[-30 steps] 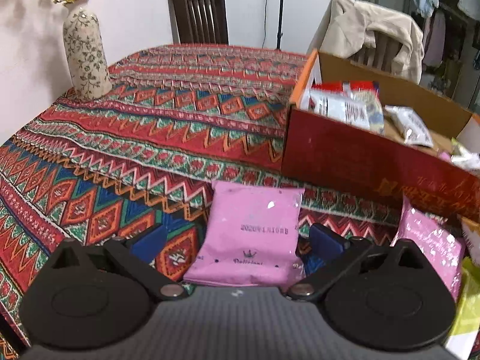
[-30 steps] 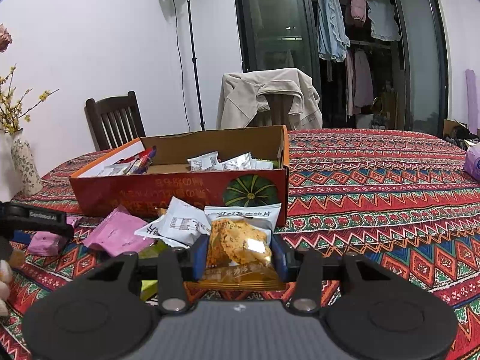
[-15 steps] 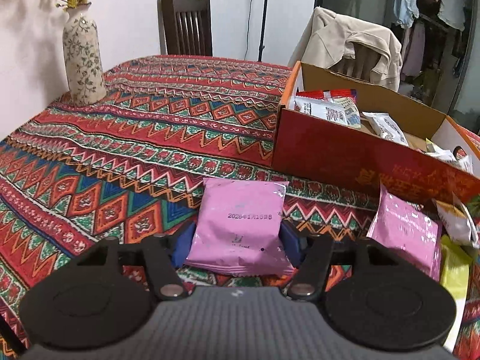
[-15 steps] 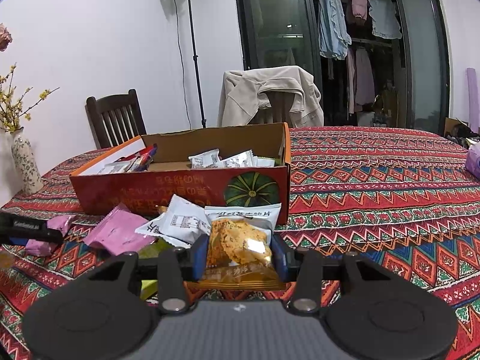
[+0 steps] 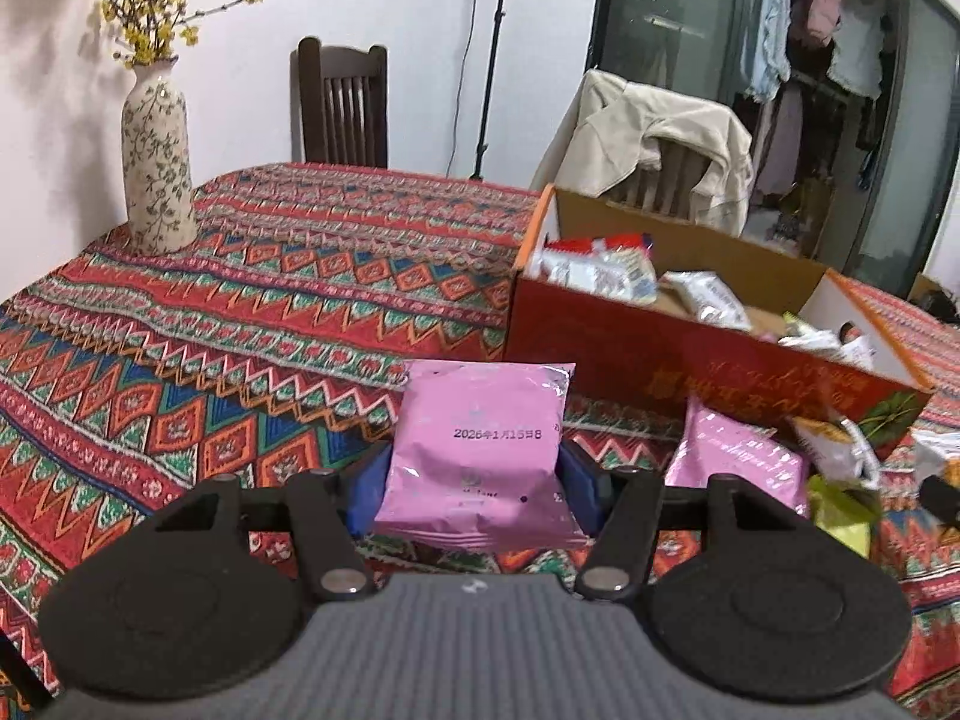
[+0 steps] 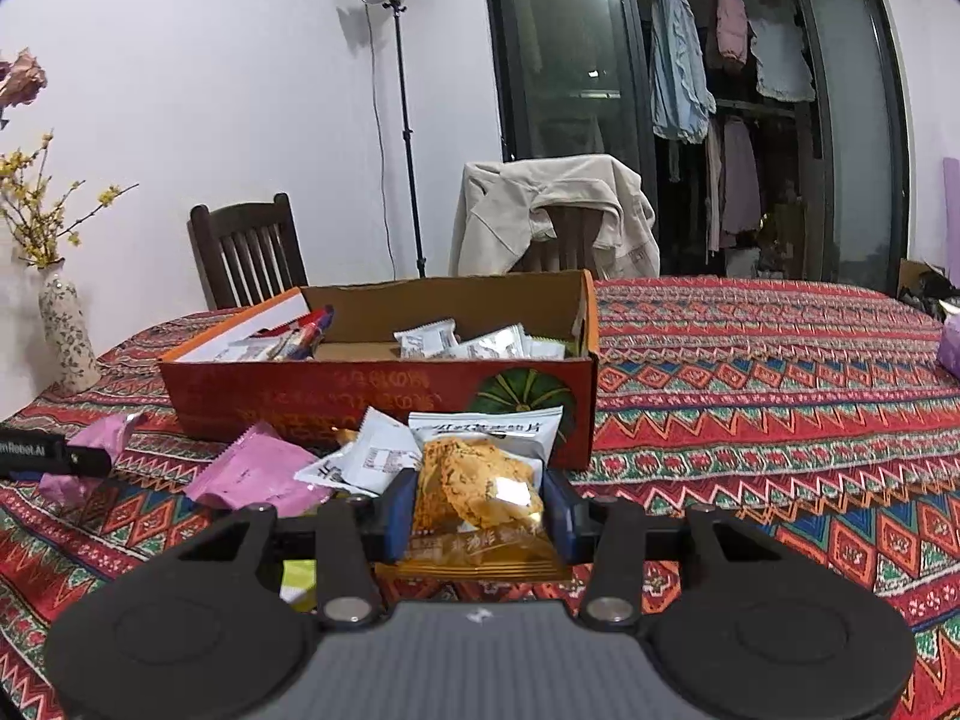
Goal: Organize snacks
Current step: 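Lift both held packets and carry them over the cardboard box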
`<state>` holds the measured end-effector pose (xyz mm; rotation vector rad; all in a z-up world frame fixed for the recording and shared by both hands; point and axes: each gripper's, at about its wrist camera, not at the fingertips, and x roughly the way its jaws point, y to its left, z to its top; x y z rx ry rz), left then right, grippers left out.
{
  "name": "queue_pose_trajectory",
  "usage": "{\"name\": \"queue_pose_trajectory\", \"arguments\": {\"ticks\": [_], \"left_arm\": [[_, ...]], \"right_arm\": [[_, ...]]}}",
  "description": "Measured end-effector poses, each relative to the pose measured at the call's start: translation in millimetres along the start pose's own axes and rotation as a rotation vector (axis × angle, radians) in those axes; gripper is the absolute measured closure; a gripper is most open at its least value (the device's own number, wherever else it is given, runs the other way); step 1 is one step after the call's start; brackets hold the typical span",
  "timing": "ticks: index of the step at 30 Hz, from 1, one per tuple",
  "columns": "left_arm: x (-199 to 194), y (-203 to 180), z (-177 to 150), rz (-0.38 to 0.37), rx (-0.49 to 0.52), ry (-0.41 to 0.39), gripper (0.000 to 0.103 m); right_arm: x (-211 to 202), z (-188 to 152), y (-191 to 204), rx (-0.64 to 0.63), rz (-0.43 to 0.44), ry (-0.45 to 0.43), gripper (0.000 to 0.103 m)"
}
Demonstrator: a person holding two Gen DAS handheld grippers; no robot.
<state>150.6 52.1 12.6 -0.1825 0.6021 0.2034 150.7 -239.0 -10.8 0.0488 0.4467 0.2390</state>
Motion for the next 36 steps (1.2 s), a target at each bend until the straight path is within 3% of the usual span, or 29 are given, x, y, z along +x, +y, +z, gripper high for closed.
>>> {"name": "queue_pose_trajectory", "arguments": {"ticks": [18, 26, 36], "left_arm": [[-18, -54, 50, -0.127, 0.050, -0.135, 0.042], [3, -73, 74, -0.168, 0.010, -0.149, 0.042], [52, -95, 94, -0.145, 0.012, -0.154, 0.042]], "right_arm": [[-17, 63, 26, -0.077, 0.006, -0.115, 0.059], [9, 97, 28, -0.089, -0.016, -0.128, 0.059], [70, 120, 18, -0.059, -0.047, -0.102, 0.059]]}}
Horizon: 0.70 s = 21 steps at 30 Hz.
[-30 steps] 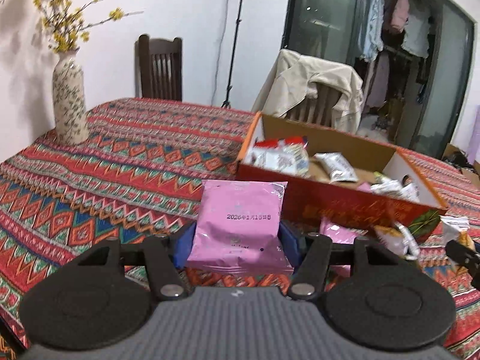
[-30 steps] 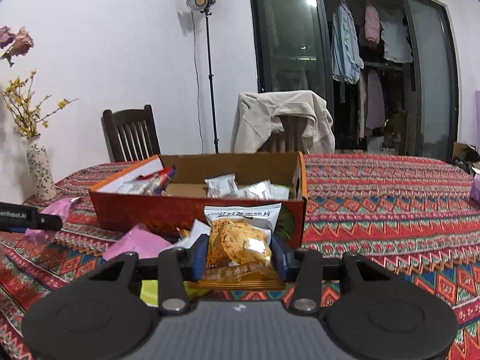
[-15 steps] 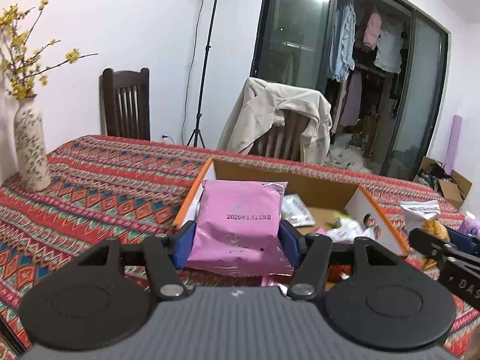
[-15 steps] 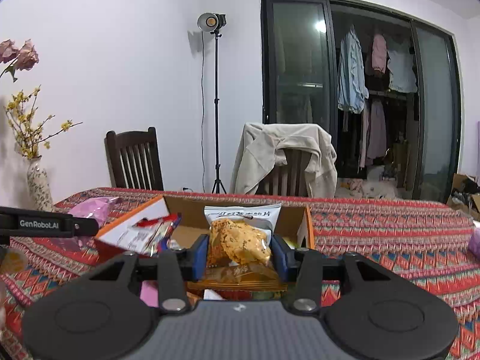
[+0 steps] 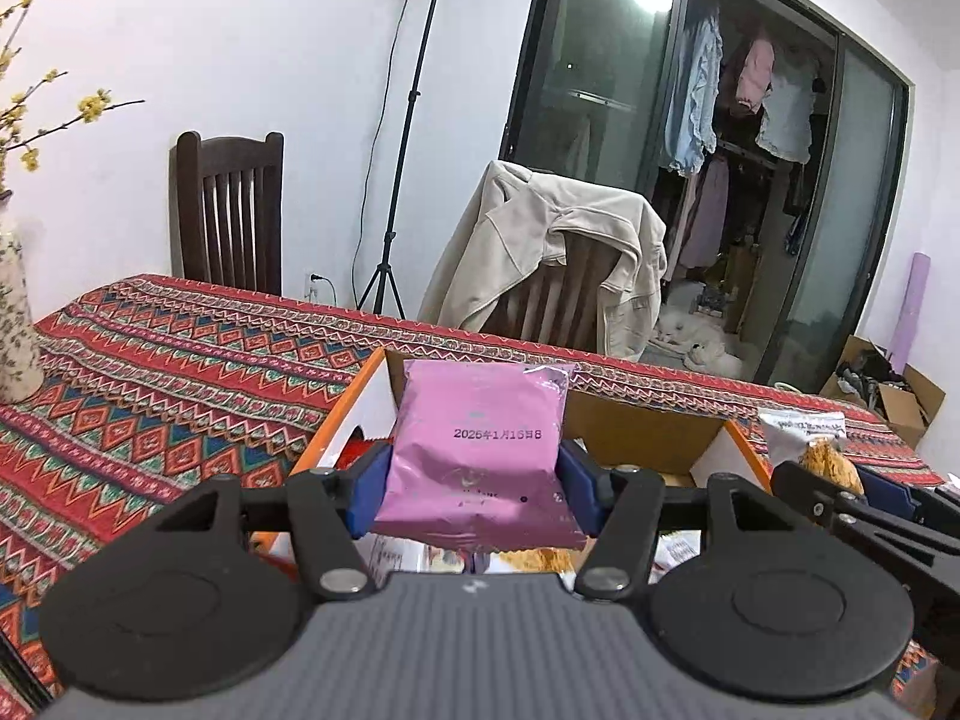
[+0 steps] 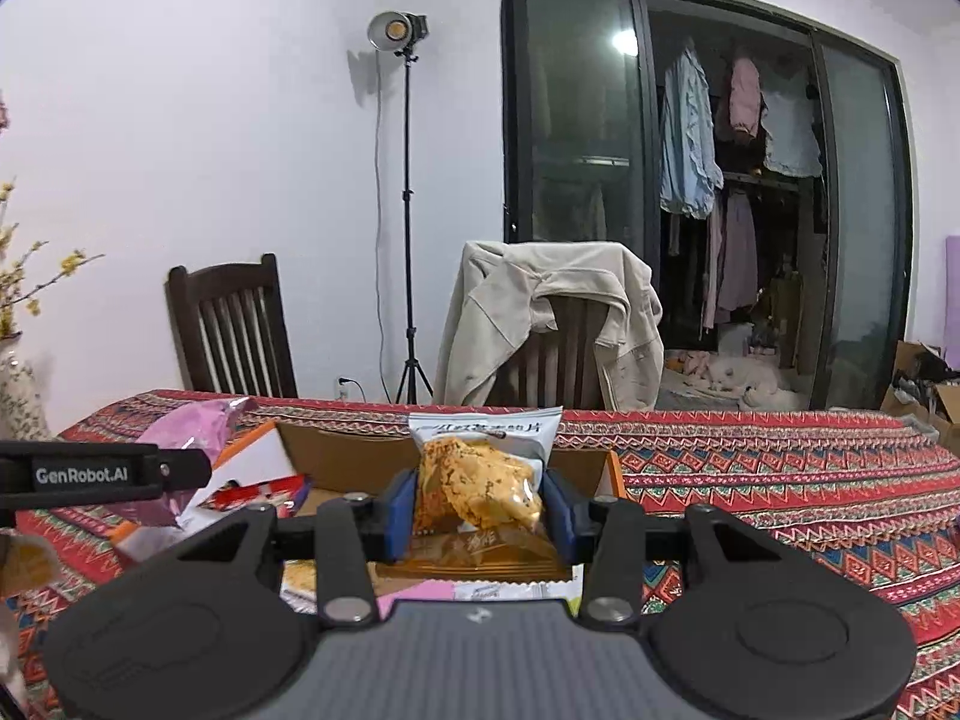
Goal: Organize snacks
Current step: 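Lift both held packets and carry them over the cardboard box, then open both grippers to drop the packets into the box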
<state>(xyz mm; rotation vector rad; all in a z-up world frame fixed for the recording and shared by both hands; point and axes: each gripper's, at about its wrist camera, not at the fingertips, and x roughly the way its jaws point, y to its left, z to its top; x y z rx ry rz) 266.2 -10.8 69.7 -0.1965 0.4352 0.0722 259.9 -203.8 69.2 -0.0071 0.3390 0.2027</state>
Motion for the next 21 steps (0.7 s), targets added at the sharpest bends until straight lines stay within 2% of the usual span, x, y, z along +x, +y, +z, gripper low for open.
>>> {"name": "queue_pose_trajectory", "arguments": {"ticks": [9, 21], "left_arm": [[40, -2, -14, 0.021, 0.031, 0.018, 0.042], [47, -1, -24, 0.026, 0.039, 0.008, 0.039]], "right_arm": [[36, -20, -10, 0.018, 0.024, 0.039, 0.059], [45, -26, -10, 0.021, 0.014, 0.058, 0.059]]}}
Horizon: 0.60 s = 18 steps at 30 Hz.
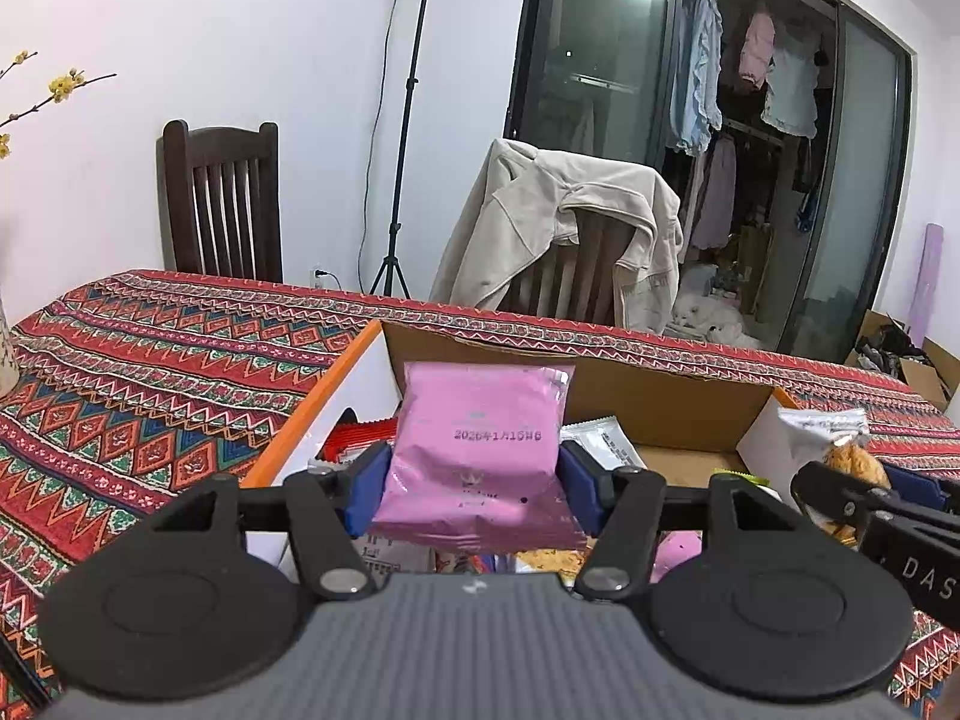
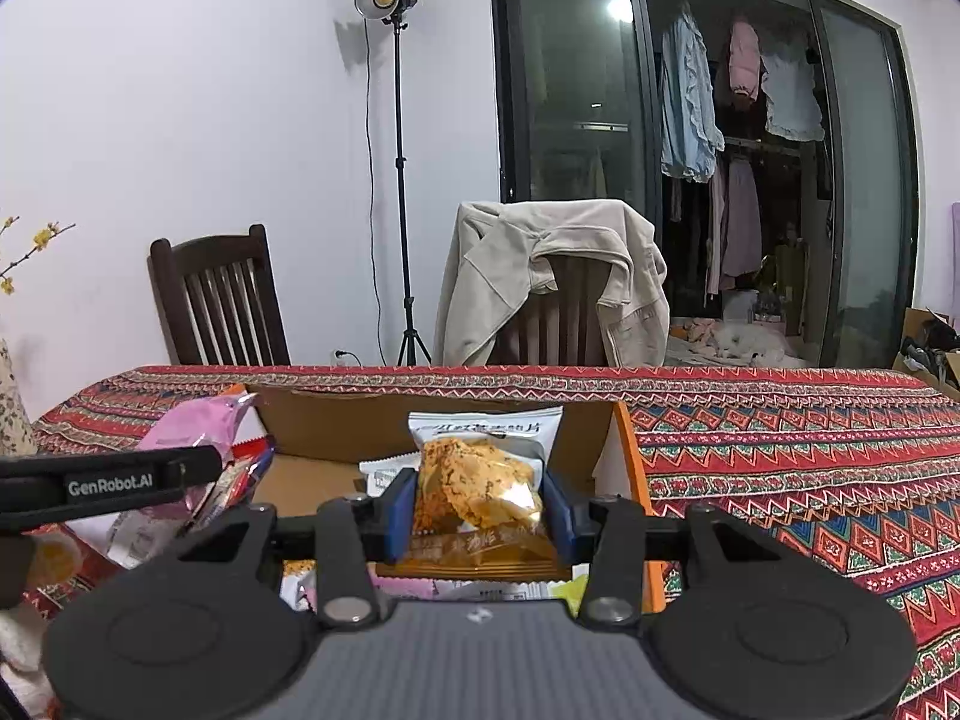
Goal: Organize snacks
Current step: 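Open both grippers to drop the packets into the box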
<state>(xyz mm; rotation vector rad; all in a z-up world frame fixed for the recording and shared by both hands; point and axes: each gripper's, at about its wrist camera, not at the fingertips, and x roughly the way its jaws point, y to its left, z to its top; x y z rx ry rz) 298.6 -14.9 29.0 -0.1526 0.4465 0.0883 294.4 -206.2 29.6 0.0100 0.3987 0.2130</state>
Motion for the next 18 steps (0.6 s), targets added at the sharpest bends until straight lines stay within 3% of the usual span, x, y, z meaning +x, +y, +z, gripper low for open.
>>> {"name": "queue_pose_trajectory", "arguments": {"ticks": [1, 3, 5, 8, 18], "left_arm": [[-1, 0, 0, 0.002, -0.002, -0.005, 0.037], [-5, 2, -1, -0.001, -0.017, -0.023, 0.016], [-10, 4, -1, 0.021, -0.033, -0.056, 0.000], [-14, 7, 1, 0.019, -0.051, -0.073, 0.000], [-33, 6, 14, 0.025, -0.058, -0.055, 0.000]], "right_arm": [[1, 0, 0, 0.001, 0.000, 0.005, 0.058], [4, 1, 0, 0.009, -0.006, 0.012, 0.041], [3, -1, -2, 0.014, -0.012, 0.007, 0.014], [0, -2, -5, 0.032, -0.001, 0.005, 0.000], [-18, 4, -5, 0.032, -0.009, -0.020, 0.000]]}}
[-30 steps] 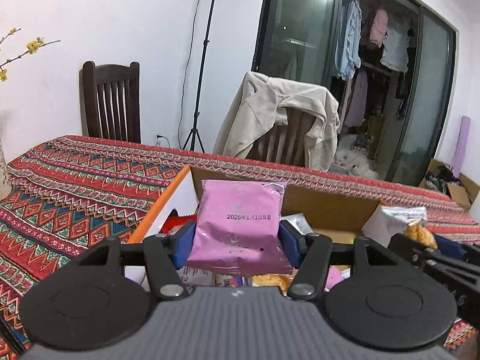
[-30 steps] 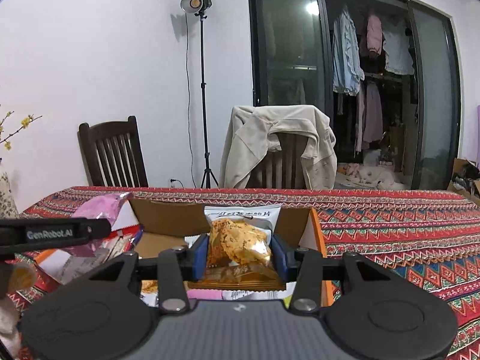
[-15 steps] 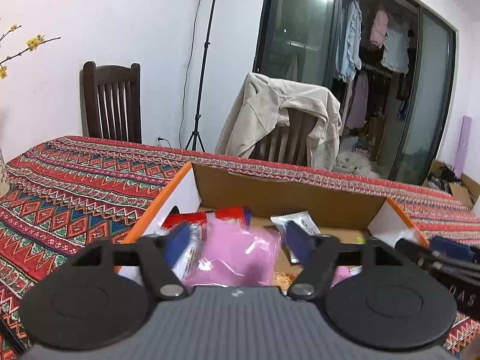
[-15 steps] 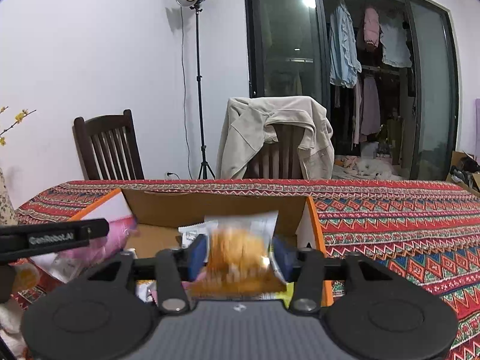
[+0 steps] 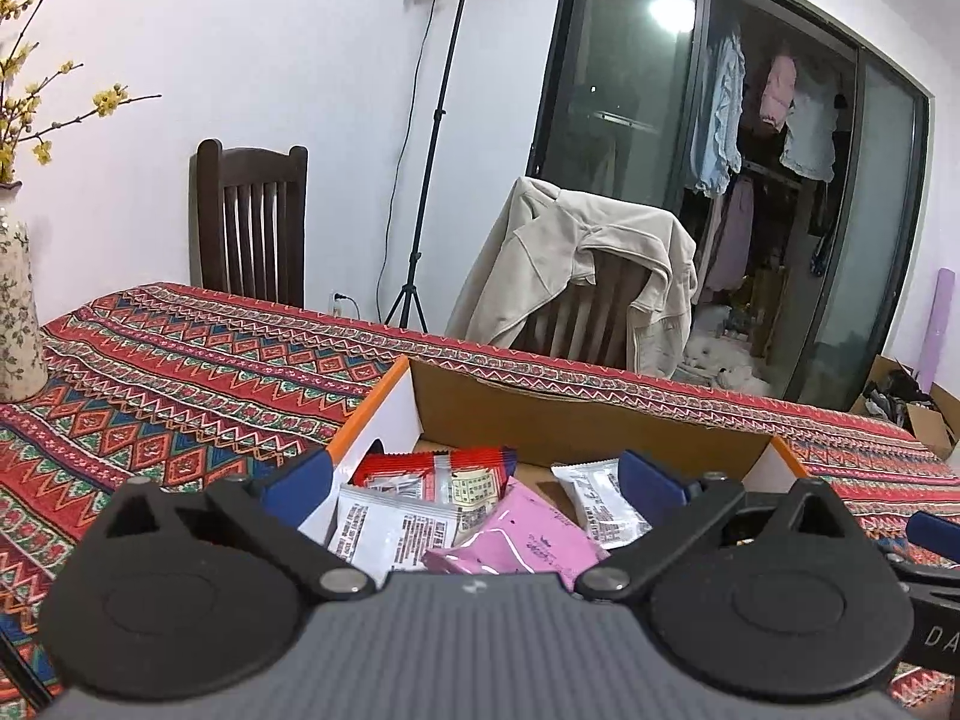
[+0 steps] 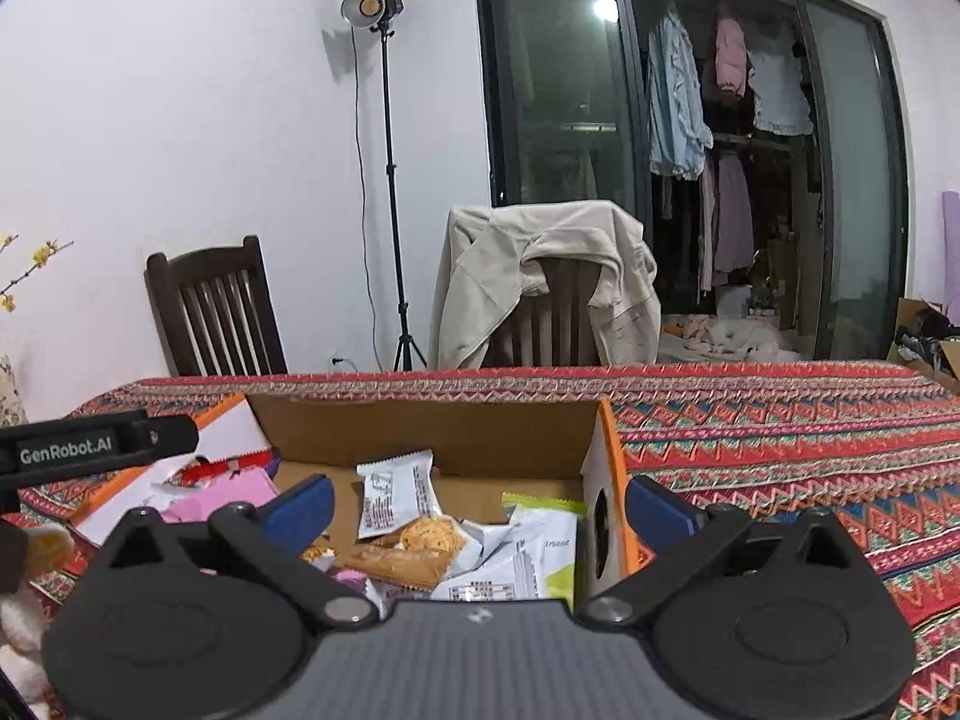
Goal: Organize snacks
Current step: 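Open both grippers to drop the packets into the box, then move both open grippers back toward the snack pile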
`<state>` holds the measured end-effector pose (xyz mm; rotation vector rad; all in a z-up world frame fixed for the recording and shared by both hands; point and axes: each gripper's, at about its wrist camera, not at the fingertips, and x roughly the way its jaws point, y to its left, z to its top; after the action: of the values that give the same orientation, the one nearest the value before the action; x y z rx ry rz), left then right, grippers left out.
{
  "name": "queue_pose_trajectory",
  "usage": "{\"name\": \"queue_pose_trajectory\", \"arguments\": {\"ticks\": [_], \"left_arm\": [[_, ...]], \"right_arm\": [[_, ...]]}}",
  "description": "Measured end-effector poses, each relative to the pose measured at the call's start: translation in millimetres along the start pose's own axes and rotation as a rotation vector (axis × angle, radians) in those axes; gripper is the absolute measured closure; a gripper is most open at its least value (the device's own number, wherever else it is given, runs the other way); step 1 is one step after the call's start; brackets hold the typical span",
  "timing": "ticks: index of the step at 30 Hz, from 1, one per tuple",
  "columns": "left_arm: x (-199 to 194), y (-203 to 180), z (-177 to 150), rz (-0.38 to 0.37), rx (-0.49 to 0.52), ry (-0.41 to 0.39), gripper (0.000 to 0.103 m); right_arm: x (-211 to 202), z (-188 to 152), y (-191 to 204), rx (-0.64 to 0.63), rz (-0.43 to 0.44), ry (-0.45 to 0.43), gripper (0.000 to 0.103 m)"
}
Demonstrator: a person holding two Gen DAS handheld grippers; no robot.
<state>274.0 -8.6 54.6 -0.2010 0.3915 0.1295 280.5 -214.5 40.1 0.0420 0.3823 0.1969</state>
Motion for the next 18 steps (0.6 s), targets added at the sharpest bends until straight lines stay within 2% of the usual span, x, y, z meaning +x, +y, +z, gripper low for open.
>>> {"name": "queue_pose_trajectory", "arguments": {"ticks": [4, 9, 18], "left_arm": [[-16, 3, 9, 0.007, -0.003, 0.017, 0.000], [-33, 14, 9, 0.022, 0.011, 0.062, 0.000], [-60, 47, -22, 0.037, 0.019, 0.149, 0.000]], "right_arm": [[-17, 8, 1, 0.008, 0.010, 0.007, 0.000], [-38, 7, 11, -0.016, 0.029, 0.056, 0.000], [-60, -43, 47, -0.074, 0.066, 0.205, 0.000]]}}
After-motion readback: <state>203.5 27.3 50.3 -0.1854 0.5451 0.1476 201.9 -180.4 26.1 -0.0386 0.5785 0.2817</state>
